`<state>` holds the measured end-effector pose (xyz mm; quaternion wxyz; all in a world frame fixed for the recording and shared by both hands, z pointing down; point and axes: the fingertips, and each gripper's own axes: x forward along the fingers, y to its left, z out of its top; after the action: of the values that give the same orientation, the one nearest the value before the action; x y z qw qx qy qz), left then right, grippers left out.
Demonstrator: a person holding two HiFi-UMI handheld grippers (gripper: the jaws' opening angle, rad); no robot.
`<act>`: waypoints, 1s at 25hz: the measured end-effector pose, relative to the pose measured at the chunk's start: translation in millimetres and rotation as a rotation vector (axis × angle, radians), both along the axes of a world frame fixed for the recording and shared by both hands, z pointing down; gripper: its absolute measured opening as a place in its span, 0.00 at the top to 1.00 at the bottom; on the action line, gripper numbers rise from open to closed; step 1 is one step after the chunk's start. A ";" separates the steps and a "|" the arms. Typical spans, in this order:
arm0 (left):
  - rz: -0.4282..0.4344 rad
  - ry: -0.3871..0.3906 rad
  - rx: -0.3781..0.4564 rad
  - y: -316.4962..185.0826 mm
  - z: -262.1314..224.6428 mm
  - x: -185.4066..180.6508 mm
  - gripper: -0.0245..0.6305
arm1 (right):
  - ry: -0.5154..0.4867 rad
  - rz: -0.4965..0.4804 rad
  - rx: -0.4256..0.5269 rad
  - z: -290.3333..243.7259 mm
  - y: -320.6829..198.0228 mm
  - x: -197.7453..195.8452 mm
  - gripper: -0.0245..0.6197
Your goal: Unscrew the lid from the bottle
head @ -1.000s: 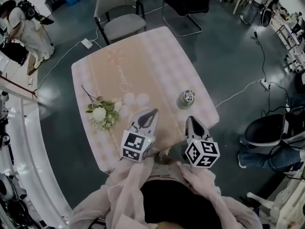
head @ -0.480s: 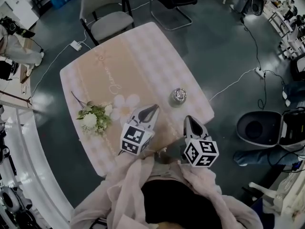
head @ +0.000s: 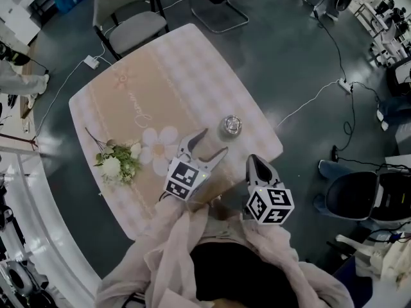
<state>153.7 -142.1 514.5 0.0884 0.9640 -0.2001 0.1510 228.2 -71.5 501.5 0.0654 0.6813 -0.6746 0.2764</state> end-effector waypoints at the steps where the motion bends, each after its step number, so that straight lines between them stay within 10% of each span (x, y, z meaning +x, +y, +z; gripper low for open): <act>1: 0.010 0.005 -0.001 -0.2 2.1 3.8 0.47 | 0.001 0.003 -0.005 1.7 0.2 2.2 0.94; 25: 0.075 0.008 0.080 -26.4 41.0 60.6 0.33 | 0.015 0.023 -0.082 28.4 -9.9 40.5 0.94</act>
<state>214.3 -168.5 555.5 0.0447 0.9742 -0.1696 0.1419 268.7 -81.4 529.9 0.0951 0.6881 -0.6543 0.2991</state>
